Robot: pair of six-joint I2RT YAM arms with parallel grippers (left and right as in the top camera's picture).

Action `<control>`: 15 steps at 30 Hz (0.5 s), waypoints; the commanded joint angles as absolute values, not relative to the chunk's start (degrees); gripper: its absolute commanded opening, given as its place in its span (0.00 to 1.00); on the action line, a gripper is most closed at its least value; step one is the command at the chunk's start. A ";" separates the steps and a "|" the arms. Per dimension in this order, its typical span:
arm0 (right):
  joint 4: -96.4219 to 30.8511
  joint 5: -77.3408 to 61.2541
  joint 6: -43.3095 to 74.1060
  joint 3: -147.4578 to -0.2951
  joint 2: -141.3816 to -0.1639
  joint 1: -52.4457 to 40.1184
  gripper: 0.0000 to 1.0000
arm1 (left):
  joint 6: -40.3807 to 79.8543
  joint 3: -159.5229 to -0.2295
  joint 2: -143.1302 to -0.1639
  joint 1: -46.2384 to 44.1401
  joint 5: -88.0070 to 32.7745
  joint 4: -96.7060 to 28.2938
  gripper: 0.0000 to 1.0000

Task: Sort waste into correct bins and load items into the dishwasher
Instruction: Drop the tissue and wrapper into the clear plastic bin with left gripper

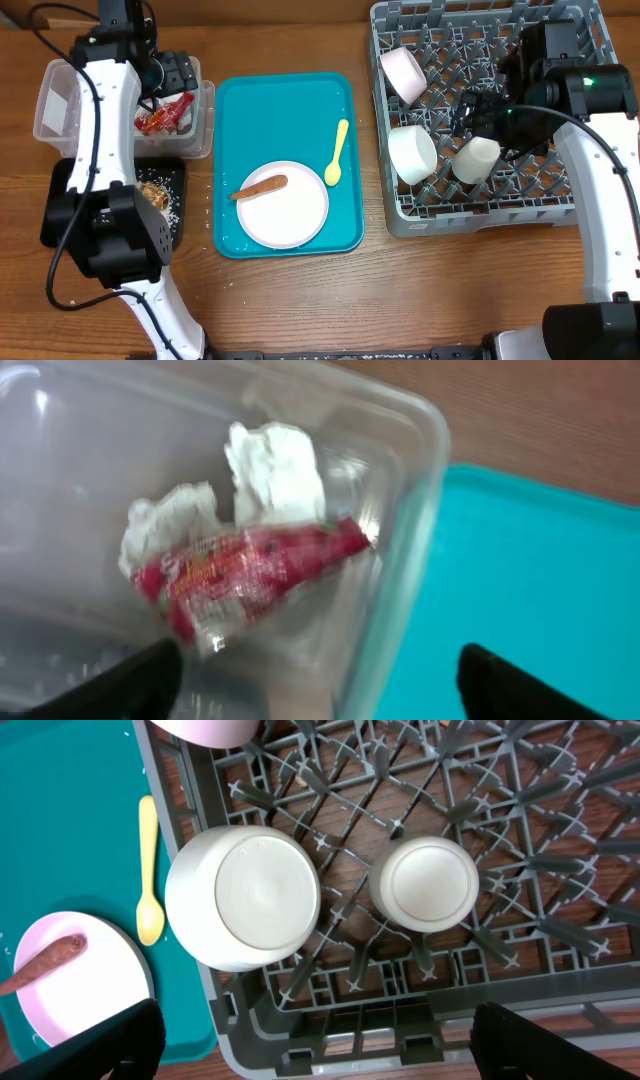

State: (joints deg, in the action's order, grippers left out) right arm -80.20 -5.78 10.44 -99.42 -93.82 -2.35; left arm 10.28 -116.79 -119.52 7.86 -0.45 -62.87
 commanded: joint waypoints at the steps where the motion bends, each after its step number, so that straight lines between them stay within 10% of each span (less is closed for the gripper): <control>1: -80.05 -6.11 10.00 -99.70 -93.56 -2.61 1.00 | 6.46 -121.27 -111.83 6.24 -6.44 -67.35 0.86; 15: -80.42 -6.13 9.13 -99.70 -93.56 -2.61 1.00 | -6.83 -117.40 -108.03 -7.49 -9.34 -88.12 0.90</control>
